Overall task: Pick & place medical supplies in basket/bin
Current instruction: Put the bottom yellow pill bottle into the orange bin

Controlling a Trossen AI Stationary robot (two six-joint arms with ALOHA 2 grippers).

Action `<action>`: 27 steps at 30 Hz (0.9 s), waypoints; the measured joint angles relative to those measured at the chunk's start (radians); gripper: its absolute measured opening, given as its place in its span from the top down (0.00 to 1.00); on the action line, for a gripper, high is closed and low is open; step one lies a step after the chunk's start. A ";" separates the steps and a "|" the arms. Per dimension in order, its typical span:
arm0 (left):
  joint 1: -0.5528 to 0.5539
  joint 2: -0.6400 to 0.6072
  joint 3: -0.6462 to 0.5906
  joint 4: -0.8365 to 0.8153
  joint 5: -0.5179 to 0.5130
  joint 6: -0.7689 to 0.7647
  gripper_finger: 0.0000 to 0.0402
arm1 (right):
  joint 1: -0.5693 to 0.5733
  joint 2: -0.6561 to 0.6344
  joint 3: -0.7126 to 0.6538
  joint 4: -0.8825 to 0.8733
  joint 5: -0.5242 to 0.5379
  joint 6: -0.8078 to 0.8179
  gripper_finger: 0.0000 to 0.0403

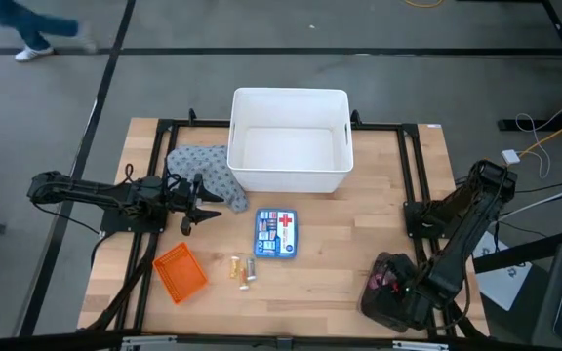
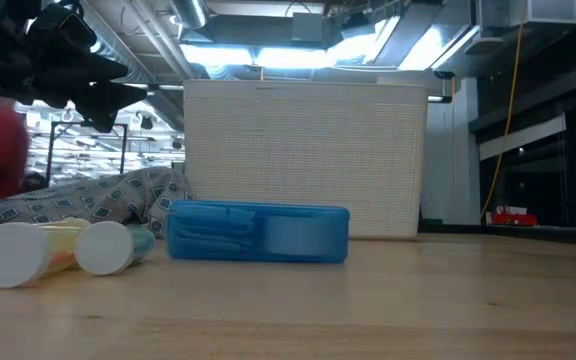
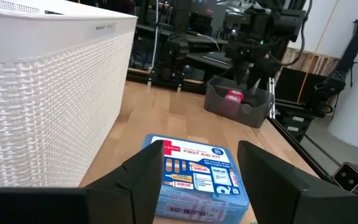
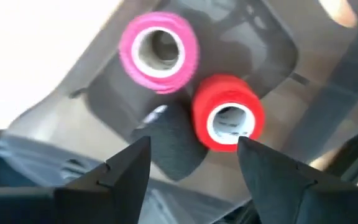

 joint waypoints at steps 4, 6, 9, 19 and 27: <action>0.000 0.000 0.000 0.003 0.000 -0.003 0.50 | 0.000 -0.019 0.022 0.026 0.131 -0.033 0.43; 0.000 0.000 0.000 0.013 0.003 -0.018 0.50 | 0.000 -0.019 0.052 0.025 0.231 -0.079 0.44; 0.000 0.000 0.000 0.040 0.026 -0.028 0.50 | -0.002 -0.020 0.100 0.030 0.446 -0.174 0.45; -0.031 0.000 0.000 0.070 0.162 -0.087 0.50 | -0.123 0.011 0.133 0.201 1.021 -0.804 0.46; -0.156 0.000 0.000 0.103 0.018 -0.052 0.50 | -0.304 0.066 0.133 0.306 1.139 -1.144 0.46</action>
